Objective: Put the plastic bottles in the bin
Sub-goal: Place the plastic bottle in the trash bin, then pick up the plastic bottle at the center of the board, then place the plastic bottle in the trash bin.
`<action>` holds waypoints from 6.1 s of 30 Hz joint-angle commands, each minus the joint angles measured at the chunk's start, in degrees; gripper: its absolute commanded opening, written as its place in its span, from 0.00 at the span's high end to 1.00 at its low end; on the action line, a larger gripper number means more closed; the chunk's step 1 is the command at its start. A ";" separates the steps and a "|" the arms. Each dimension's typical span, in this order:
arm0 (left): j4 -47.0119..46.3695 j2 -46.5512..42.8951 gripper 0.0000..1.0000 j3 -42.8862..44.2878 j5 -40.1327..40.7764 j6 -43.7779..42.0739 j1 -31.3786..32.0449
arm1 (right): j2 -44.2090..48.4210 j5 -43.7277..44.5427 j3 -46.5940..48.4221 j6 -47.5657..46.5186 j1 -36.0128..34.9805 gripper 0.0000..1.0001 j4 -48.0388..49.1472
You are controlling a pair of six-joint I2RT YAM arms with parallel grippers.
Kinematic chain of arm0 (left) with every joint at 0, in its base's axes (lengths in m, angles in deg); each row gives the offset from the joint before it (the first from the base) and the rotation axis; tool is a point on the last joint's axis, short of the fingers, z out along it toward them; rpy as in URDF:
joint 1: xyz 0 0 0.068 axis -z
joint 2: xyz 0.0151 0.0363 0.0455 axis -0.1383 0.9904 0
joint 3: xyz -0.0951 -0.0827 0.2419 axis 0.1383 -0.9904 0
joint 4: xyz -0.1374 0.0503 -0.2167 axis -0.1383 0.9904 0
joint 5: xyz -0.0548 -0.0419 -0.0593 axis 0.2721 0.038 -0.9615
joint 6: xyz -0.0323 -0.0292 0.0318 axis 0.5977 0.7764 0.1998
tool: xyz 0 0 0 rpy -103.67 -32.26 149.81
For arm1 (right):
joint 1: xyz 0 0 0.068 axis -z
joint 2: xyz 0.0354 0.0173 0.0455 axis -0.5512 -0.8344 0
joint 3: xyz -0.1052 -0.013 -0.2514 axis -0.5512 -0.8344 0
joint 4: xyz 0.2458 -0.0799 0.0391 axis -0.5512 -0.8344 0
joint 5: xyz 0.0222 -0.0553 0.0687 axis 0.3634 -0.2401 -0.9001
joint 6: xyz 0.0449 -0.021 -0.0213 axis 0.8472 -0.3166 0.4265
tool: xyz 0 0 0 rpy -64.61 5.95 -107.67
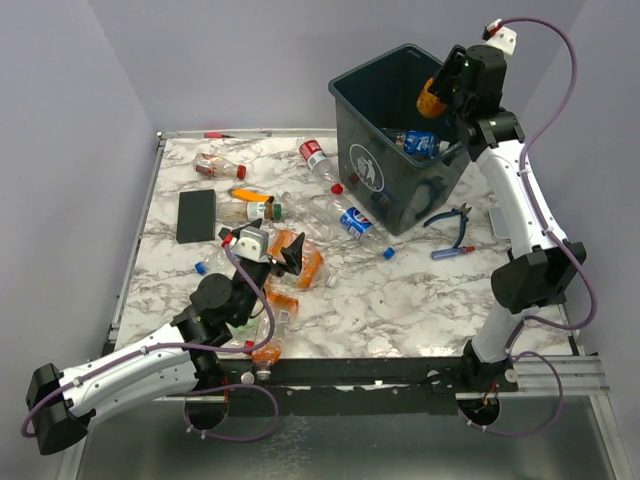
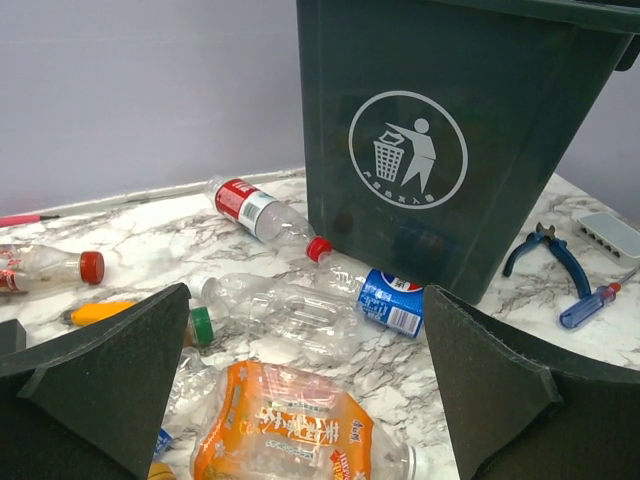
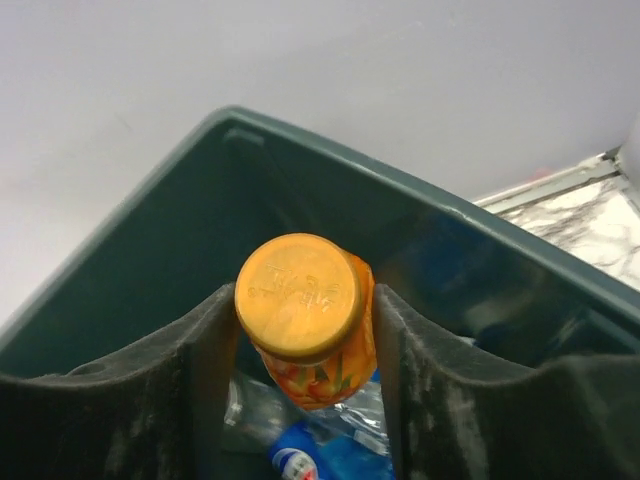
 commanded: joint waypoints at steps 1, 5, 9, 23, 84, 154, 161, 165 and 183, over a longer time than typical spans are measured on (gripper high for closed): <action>0.92 0.37 0.01 1.65 0.59 0.21 -0.01 | -0.48 -5.54 -0.02 1.35 0.36 0.32 -3.32; 1.06 1.31 0.01 1.83 0.32 0.45 -0.01 | 0.81 -7.06 1.00 2.19 0.30 0.18 -4.47; 1.23 2.11 0.01 2.10 0.99 0.45 -0.10 | 4.16 -10.31 2.70 3.00 0.04 0.16 -5.10; 3.53 5.35 0.01 3.42 4.20 2.38 -0.21 | 39.71 -57.48 -39.09 0.87 -11.06 0.16 18.11; 29.36 81.28 0.13 50.25 -4.42 79.85 -5.57 | 86.19 -20.95 -88.74 19.36 -11.11 0.18 2.49; 1.32 -2.82 0.71 0.95 -39.34 5.44 -7.05 | 34.73 -38.33 -42.29 5.82 -32.74 0.01 12.47; 0.24 -0.67 0.71 1.22 -41.37 7.70 -7.00 | 30.81 -41.34 -40.92 7.50 -34.29 0.07 16.25; 0.01 -0.70 0.71 1.04 -40.99 7.99 -7.05 | 29.03 -42.05 -40.10 8.02 -34.69 0.16 16.57; 0.01 -3.15 0.01 0.43 -36.41 9.93 -7.02 | 33.58 -36.20 -40.46 5.25 -34.86 0.57 15.41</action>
